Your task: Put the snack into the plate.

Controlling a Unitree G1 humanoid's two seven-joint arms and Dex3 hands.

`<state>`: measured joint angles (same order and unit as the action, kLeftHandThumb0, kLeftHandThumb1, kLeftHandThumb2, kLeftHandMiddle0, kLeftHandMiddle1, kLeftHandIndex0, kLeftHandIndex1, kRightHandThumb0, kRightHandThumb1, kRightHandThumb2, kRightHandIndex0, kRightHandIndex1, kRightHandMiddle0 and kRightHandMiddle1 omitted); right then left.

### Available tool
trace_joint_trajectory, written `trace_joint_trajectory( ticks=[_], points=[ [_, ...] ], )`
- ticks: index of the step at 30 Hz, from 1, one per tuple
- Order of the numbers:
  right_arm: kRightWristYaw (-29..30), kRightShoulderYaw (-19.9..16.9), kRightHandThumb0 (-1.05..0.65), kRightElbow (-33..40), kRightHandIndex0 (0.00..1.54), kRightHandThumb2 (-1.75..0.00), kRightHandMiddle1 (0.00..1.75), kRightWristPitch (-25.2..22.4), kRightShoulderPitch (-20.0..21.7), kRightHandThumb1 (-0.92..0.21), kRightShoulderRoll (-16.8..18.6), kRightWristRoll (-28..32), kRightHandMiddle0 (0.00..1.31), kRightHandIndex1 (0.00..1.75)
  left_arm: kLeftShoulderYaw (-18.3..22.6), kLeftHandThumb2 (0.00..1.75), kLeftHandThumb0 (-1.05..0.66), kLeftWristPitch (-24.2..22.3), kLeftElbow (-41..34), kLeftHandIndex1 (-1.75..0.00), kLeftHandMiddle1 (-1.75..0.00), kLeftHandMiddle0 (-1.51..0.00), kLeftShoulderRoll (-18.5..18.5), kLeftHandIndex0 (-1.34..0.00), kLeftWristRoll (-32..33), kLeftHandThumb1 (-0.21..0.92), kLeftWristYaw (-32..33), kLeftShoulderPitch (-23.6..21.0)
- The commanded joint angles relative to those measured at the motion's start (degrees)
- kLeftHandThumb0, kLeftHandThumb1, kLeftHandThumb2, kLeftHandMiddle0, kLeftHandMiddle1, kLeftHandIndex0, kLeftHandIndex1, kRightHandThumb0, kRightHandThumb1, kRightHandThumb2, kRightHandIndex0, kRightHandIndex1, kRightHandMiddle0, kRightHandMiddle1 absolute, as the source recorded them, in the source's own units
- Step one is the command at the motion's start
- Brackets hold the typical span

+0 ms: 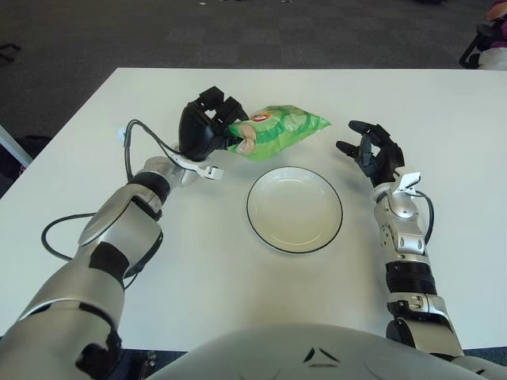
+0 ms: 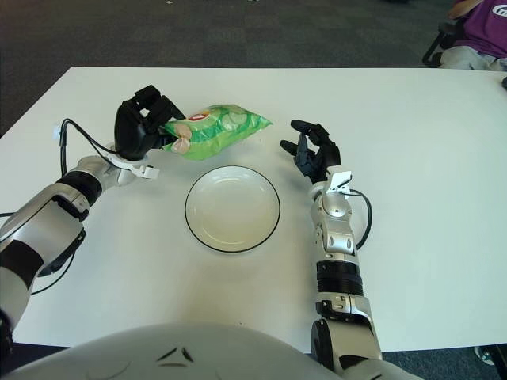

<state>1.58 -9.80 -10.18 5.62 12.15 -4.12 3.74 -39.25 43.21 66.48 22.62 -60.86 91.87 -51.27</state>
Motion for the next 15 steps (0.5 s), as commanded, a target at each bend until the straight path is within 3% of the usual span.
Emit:
trace_joint_trajectory(
  ticks=[1,15],
  points=[
    [-0.2,-0.5,-0.38,-0.5,0.98,-0.74,0.62,0.3,0.4,-0.92,-0.6,0.6,0.46,0.00,3.1,0.16,-0.08,-1.1,-2.3,-1.75,-1.75,-0.99,0.8,-0.73,-1.4,0.92,0.6,0.4],
    [-0.4,-0.7,-0.38,-0.9,0.98,-0.74,0.62,0.5,0.6,-0.92,-0.6,0.6,0.46,0.00,13.0,0.17,-0.09,-6.4,-13.3,-1.75,-1.75,-1.05,1.4,-0.80,-9.1,0.92,0.6,5.4]
  ],
)
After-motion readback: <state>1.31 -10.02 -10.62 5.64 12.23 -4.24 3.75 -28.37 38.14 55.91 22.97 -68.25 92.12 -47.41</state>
